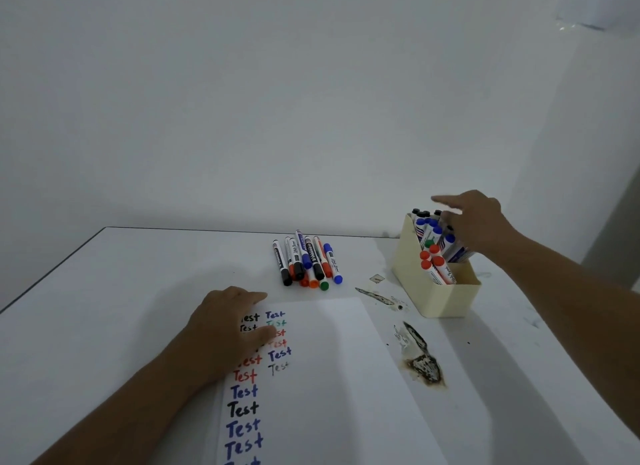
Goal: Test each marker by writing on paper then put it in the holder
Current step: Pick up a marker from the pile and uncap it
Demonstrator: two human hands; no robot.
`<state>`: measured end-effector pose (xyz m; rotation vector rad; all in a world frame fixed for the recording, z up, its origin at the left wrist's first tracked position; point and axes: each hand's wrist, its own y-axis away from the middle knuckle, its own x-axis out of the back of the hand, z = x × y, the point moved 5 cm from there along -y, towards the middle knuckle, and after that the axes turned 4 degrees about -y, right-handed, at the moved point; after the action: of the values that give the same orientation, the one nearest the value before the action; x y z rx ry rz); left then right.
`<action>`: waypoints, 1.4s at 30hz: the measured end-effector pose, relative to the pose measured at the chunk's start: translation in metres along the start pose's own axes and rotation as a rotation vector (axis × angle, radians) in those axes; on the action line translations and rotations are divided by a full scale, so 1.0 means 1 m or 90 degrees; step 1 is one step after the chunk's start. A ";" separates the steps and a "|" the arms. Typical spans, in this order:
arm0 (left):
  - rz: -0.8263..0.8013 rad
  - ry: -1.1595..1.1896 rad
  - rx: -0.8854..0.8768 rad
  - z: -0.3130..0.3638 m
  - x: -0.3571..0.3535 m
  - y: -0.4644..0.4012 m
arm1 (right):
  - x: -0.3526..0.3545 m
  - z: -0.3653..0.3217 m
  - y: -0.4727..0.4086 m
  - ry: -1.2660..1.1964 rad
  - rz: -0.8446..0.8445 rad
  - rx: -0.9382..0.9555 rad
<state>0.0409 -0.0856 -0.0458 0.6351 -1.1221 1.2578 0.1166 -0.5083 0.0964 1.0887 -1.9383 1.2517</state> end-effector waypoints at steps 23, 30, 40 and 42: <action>0.031 0.021 -0.003 -0.006 0.001 0.002 | -0.136 -0.135 0.179 -0.722 -0.136 -0.219; 0.035 0.112 0.078 -0.006 0.009 -0.012 | -0.142 -0.131 0.174 -0.751 -0.137 -0.225; -0.133 -0.071 -0.006 0.005 0.013 -0.072 | -0.142 -0.132 0.173 -0.786 -0.155 -0.213; -0.146 -0.150 -0.006 0.005 0.010 -0.076 | -0.143 -0.131 0.172 -0.801 -0.152 -0.214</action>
<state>0.1106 -0.1050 -0.0204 0.8961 -1.2086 0.9998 0.0434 -0.3035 -0.0445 2.0910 -2.5542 -0.0462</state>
